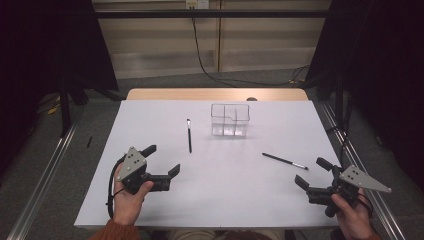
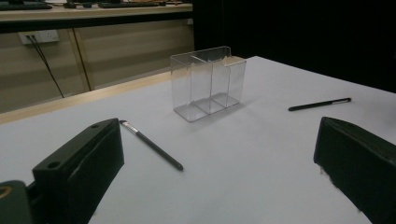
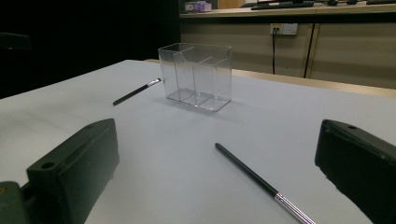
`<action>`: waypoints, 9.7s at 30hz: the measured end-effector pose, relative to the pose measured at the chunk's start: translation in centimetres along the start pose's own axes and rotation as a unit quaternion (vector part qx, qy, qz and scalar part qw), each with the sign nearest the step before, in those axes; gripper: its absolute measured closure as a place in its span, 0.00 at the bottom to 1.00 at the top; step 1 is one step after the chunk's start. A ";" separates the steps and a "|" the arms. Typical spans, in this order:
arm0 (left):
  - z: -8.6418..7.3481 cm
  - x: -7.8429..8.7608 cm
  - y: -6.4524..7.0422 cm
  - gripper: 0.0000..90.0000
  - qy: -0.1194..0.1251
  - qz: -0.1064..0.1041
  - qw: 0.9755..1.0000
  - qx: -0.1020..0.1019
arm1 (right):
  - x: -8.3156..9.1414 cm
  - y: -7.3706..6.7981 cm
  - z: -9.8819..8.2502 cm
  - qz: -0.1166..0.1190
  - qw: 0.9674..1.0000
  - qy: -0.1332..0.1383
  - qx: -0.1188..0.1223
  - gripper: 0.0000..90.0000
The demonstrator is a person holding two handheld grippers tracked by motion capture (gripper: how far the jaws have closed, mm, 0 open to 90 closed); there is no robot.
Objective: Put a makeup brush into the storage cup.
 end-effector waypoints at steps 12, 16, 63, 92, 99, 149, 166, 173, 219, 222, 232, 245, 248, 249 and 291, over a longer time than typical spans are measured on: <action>0.1 -2.9 -1.6 0.02 -0.026 0.016 0.999 -0.014 | 0.0 0.1 0.0 -0.002 1.000 0.005 -0.009 0.00; 0.6 -3.6 -2.0 0.02 -0.023 0.020 0.999 -0.012 | 0.0 0.1 0.0 -0.002 1.000 0.005 -0.010 0.00; 4.9 -13.8 -6.2 0.04 -0.048 0.049 0.998 -0.003 | -0.1 -0.1 -0.1 0.001 1.000 -0.004 -0.002 0.00; 5.4 -18.0 -9.9 0.07 -0.150 0.058 0.986 0.040 | -0.2 -0.1 -0.2 0.001 1.000 -0.009 -0.006 0.00; 5.9 -18.3 -9.9 0.08 -0.207 0.070 0.975 0.037 | -0.2 0.0 -0.3 0.002 1.000 -0.011 -0.004 0.00; 1.6 -22.1 -7.6 0.37 -0.492 0.084 0.862 0.087 | -0.3 -0.2 -0.5 0.007 1.000 -0.021 -0.008 0.00; -0.8 -22.9 -7.6 0.65 -0.521 0.108 0.839 0.114 | -0.3 -0.3 -0.5 0.009 1.000 -0.022 -0.006 0.00; -1.1 -23.0 -7.7 0.77 -0.523 0.126 0.836 0.111 | -0.3 -0.3 -0.6 0.011 1.000 -0.024 -0.007 0.00; -0.2 -21.6 -8.9 0.94 -0.477 0.114 0.861 0.132 | -0.3 -0.3 -0.7 0.012 0.999 -0.031 -0.007 0.00; 0.3 -21.2 -9.1 0.94 -0.461 0.115 0.870 0.132 | -0.3 -0.3 -0.7 0.012 0.999 -0.031 -0.007 0.00; 1.9 -20.3 -9.3 0.94 -0.416 0.088 0.899 0.103 | -0.3 -0.3 -0.7 0.011 0.999 -0.031 -0.009 0.00; 2.9 -19.0 -9.8 0.94 -0.355 0.077 0.925 0.113 | -0.4 -0.3 -0.7 0.011 0.999 -0.031 -0.009 0.00; 3.0 -18.8 -9.9 0.94 -0.338 0.076 0.931 0.117 | -0.4 -0.3 -0.7 0.010 0.999 -0.031 -0.010 0.00; 3.0 -18.7 -9.8 0.94 -0.334 0.073 0.932 0.119 | -0.4 -0.3 -0.7 0.010 0.999 -0.031 -0.009 0.00; 6.2 -15.3 -9.3 0.94 -0.096 0.078 0.989 0.086 | -0.4 -0.3 -0.7 0.010 0.999 -0.031 -0.008 0.00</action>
Point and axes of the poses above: each handheld gripper's, and its own axes: x roughly backward along the jaws, z roughly out of its top, y roughly to its right, the point moved 5 cm from there along -x, roughly forward along the jaws, and after that the axes turned 4 degrees about z, right-handed, at the moved point
